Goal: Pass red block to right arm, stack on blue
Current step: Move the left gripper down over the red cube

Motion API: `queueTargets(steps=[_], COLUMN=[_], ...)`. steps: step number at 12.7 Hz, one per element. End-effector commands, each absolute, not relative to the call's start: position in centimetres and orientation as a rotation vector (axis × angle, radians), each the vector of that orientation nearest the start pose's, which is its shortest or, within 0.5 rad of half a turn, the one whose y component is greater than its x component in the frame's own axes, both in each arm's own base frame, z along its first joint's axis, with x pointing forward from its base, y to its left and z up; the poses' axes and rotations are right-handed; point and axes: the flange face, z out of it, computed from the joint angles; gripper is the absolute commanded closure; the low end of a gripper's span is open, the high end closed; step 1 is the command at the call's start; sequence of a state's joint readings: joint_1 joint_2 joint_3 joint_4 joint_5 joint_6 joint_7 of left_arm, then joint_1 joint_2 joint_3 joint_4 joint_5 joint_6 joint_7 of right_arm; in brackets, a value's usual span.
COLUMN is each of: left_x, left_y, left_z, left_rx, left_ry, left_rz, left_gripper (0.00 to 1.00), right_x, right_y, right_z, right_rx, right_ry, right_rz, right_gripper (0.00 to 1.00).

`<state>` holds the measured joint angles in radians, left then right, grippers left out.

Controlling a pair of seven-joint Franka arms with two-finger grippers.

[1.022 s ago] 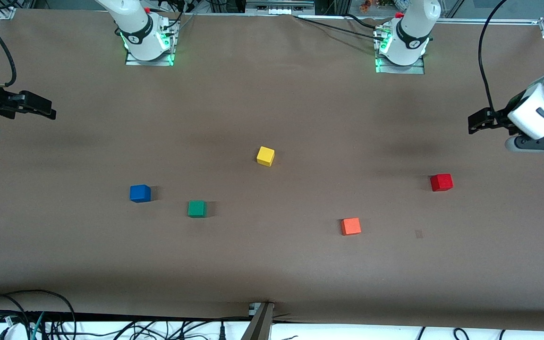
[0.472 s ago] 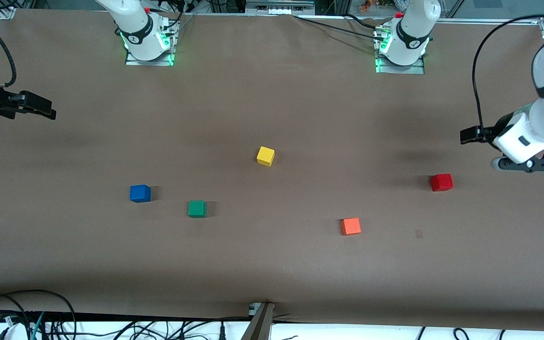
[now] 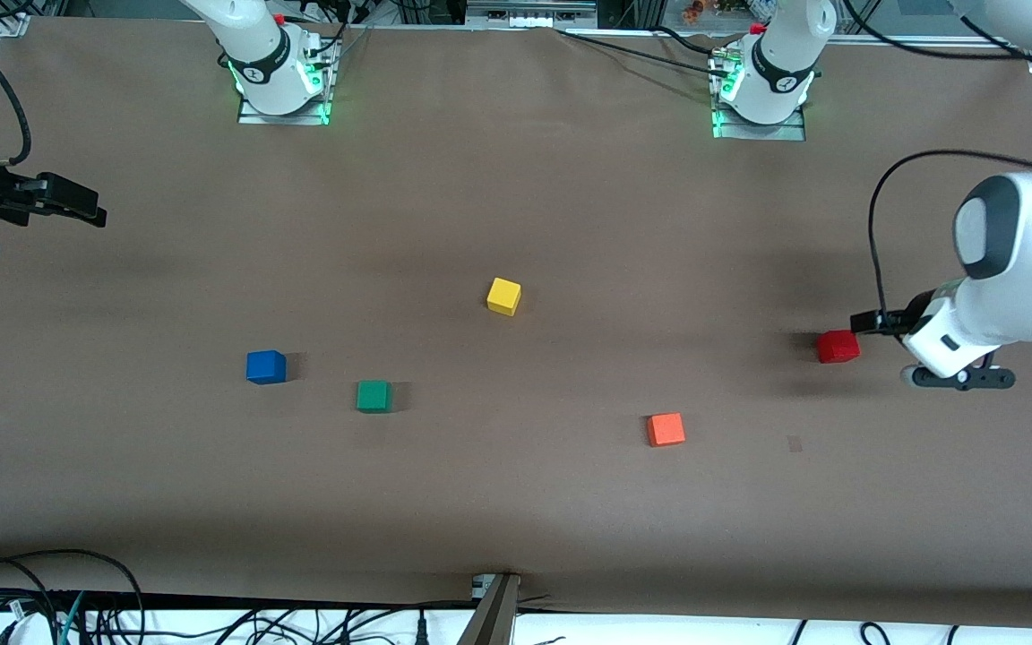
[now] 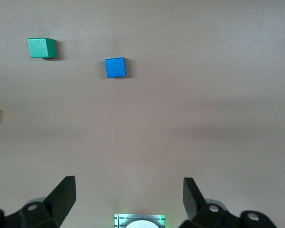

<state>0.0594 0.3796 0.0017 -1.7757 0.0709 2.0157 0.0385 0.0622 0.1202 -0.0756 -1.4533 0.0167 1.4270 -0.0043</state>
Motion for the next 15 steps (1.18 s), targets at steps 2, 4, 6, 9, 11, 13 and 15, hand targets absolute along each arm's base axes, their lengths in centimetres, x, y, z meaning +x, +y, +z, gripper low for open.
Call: queueTargets(steps=[2, 4, 6, 9, 11, 13, 15], left_x=[61.5, 60.1, 58.6, 57.6, 57.3, 57.1, 57.0], left_y=[6.2, 6.3, 7.7, 7.6, 7.4, 7.3, 7.1], left_z=[26.8, 24.2, 21.6, 18.5, 18.2, 17.9, 17.8], left_rx=[-3.068, -3.071, -3.078, -3.092, -3.097, -3.099, -3.101], left_ry=[0.05, 0.058, 0.013, -0.001, -0.009, 0.012, 0.014], left_rz=[0.021, -0.029, -0.031, -0.01, -0.001, 0.013, 0.022], left_gripper=[0.0, 0.0, 0.0, 0.0, 0.0, 0.26, 0.67], right_x=[57.7, 57.7, 57.7, 57.7, 57.7, 57.7, 57.7], right_y=[-0.6, -0.6, -0.6, -0.6, -0.6, -0.6, -0.6], right_z=[60.4, 60.4, 60.4, 60.4, 60.4, 60.4, 60.4], right_rx=[-3.128, -3.128, -3.128, -3.128, -3.128, -3.128, -3.128], right_ry=[0.001, 0.001, 0.001, 0.001, 0.001, 0.001, 0.001], right_rz=[0.218, 0.218, 0.218, 0.218, 0.218, 0.218, 0.218], right_gripper=[0.0, 0.0, 0.0, 0.0, 0.0, 0.0, 0.0])
